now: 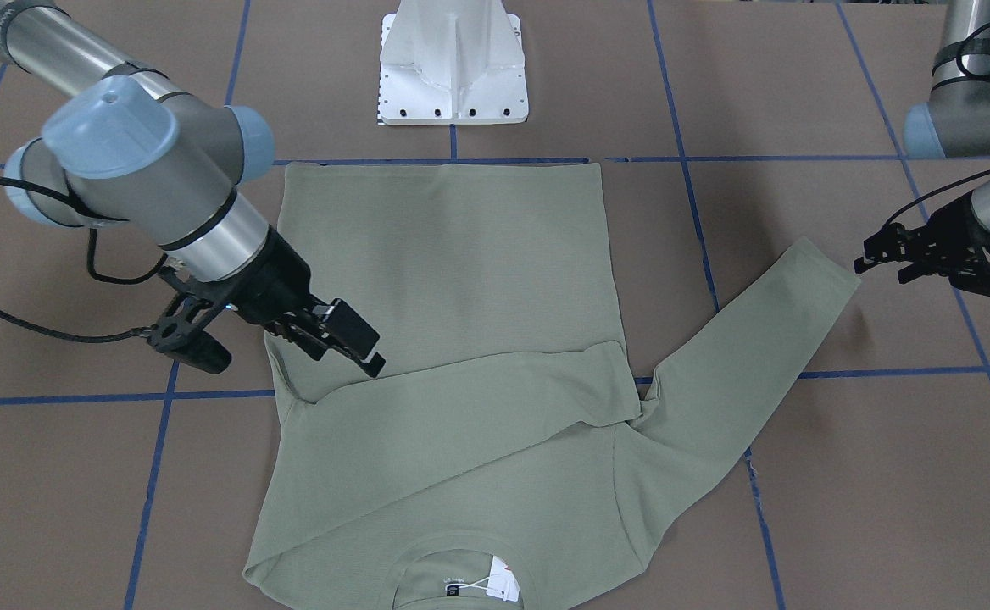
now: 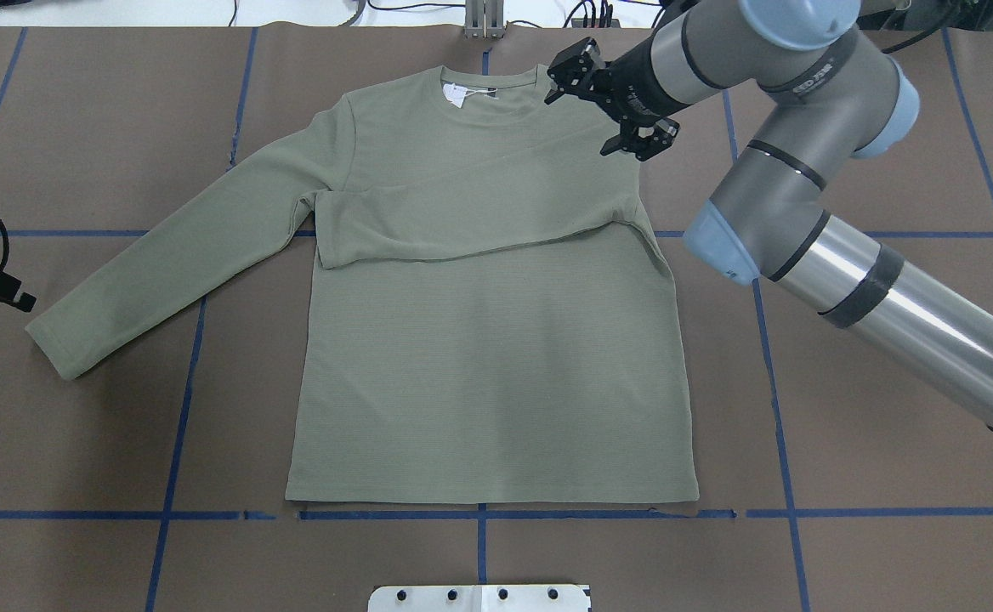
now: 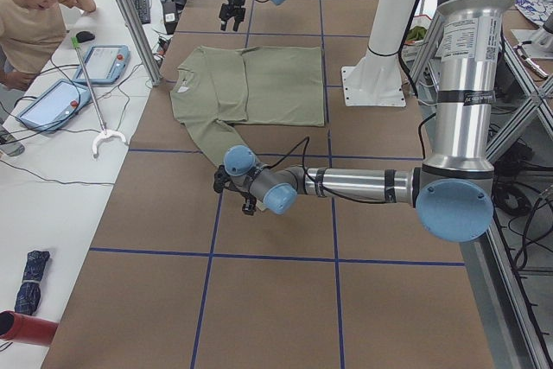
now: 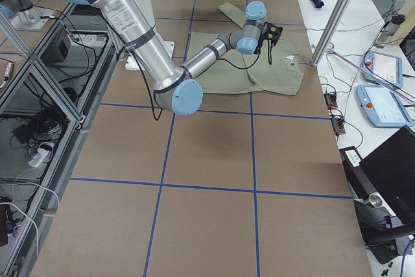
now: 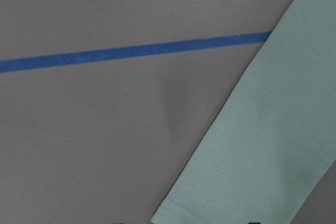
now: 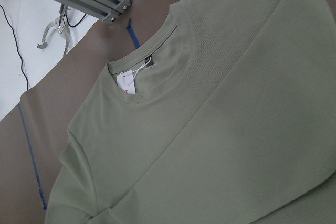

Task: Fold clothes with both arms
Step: 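Release the sleeve and lift the right gripper back toward the collar, then grasp the other sleeve cuff with the left gripper while the right gripper withdraws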

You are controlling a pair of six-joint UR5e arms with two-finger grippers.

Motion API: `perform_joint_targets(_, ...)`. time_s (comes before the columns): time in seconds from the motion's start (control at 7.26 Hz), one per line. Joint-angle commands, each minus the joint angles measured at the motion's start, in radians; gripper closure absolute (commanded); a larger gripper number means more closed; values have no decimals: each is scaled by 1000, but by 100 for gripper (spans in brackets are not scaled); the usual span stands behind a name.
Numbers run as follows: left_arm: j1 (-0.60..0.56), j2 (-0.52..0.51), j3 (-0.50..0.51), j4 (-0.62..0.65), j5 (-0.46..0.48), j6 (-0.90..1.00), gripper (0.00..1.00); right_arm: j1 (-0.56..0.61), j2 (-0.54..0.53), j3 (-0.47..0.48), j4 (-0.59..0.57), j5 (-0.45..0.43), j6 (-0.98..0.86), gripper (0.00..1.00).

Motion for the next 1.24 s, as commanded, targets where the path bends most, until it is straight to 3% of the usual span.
perform_joint_targets(0.0, 37, -1, 19, -4, 4, -1, 19, 29, -27, 15, 1, 43, -13, 0)
perform_joint_targets(1.1, 60, -35, 62, -4, 5, 6, 21, 23, -47, 29, 4, 21, -11, 0)
